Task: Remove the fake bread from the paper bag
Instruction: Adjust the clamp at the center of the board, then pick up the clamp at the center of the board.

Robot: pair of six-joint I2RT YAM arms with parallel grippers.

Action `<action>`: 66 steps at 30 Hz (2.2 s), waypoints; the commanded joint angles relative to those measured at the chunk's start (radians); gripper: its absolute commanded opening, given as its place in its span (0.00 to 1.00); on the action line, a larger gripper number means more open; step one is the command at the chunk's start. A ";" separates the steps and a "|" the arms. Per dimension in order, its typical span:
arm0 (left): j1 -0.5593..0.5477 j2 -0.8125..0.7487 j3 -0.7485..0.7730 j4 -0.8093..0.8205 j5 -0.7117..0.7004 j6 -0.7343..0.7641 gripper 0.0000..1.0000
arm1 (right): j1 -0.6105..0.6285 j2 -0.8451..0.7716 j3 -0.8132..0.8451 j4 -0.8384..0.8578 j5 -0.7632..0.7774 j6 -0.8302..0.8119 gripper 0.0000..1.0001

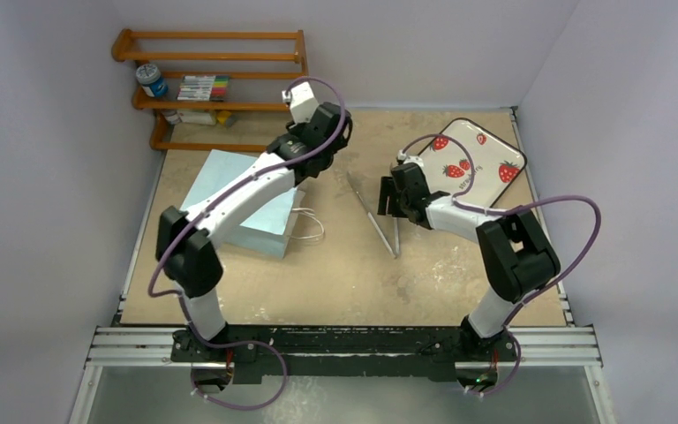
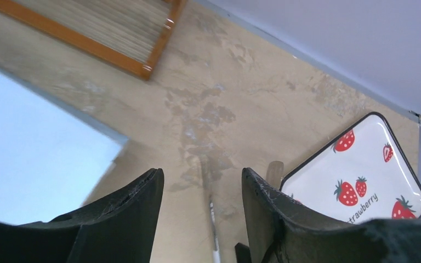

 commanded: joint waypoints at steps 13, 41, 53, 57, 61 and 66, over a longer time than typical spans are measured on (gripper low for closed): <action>-0.251 -0.216 -0.175 -0.580 -0.341 -0.038 0.58 | 0.142 -0.213 -0.074 -0.031 0.111 -0.009 0.75; -0.345 -0.096 -0.357 -0.712 -0.610 -0.332 0.61 | 0.166 -0.183 -0.106 -0.091 0.141 0.054 0.77; -0.331 -0.066 -0.383 -0.674 -0.658 -0.361 0.62 | 0.169 -0.068 -0.060 -0.094 0.165 0.061 0.80; -0.306 -0.061 -0.394 -0.661 -0.679 -0.372 0.62 | 0.168 -0.031 -0.039 -0.098 0.174 0.068 0.80; -0.263 -0.051 -0.411 -0.622 -0.680 -0.346 0.62 | 0.169 -0.001 -0.029 -0.090 0.168 0.073 0.79; -0.234 -0.058 -0.448 -0.568 -0.650 -0.313 0.62 | 0.168 0.014 -0.021 -0.088 0.149 0.084 0.78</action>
